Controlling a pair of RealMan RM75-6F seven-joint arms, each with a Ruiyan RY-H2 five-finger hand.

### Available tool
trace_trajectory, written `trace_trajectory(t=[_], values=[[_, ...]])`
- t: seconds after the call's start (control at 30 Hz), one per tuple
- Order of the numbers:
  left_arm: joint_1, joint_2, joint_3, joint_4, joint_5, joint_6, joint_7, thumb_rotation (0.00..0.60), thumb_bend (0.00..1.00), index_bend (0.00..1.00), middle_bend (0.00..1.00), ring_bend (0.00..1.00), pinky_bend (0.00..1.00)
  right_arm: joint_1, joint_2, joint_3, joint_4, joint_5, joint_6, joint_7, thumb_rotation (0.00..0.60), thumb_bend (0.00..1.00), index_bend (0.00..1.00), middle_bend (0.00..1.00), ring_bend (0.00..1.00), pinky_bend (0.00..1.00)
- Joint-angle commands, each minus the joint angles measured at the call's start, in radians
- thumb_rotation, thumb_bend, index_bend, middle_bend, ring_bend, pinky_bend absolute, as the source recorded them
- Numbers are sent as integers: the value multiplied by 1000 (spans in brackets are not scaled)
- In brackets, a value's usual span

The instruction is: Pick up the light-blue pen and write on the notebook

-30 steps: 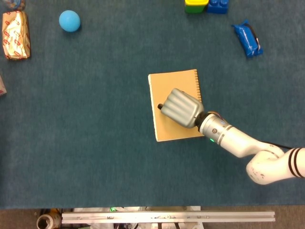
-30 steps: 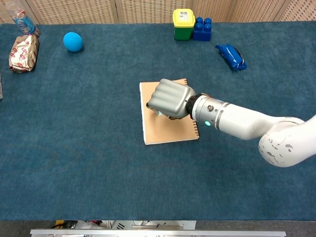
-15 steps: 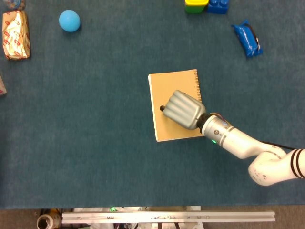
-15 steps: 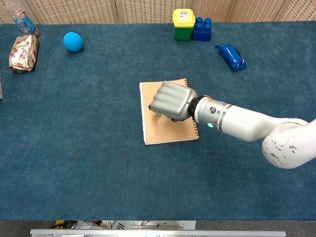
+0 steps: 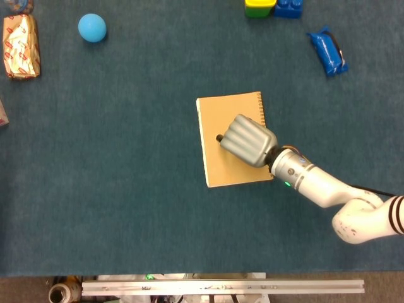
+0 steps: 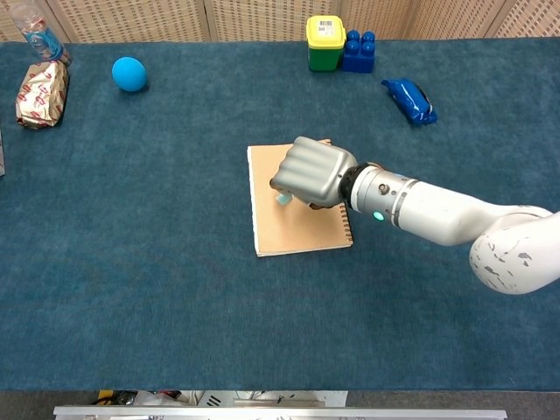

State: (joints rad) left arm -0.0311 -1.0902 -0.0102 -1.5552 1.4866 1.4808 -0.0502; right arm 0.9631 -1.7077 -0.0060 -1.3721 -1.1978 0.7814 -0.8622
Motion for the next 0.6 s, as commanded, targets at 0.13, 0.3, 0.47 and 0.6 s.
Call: trace_trajectory(t=[0.13,0.3,0.47,0.6], values=[[3,-1,1,2,-3,1,-1,600,343,186,272,227,122,1,-13,-6,11,2,-4,-4,544,795,426,1000,1000,1000],[3,0,1,4,-2,2,-4,600,343,186,272,227,122,1,-7,8,3,-5,9,12,545,795,426,1000,1000,1000],[1,-1,0,5,-1,-1,-4,600,343,186,271,227,122,5,-10,12,5,-5,8,13,546,795,426,1000,1000,1000],[2,0,1,7,-4,-2,-5,600,343,186,272,227,122,9,-27,3,26,4,-9,2,546,795,426,1000,1000,1000]])
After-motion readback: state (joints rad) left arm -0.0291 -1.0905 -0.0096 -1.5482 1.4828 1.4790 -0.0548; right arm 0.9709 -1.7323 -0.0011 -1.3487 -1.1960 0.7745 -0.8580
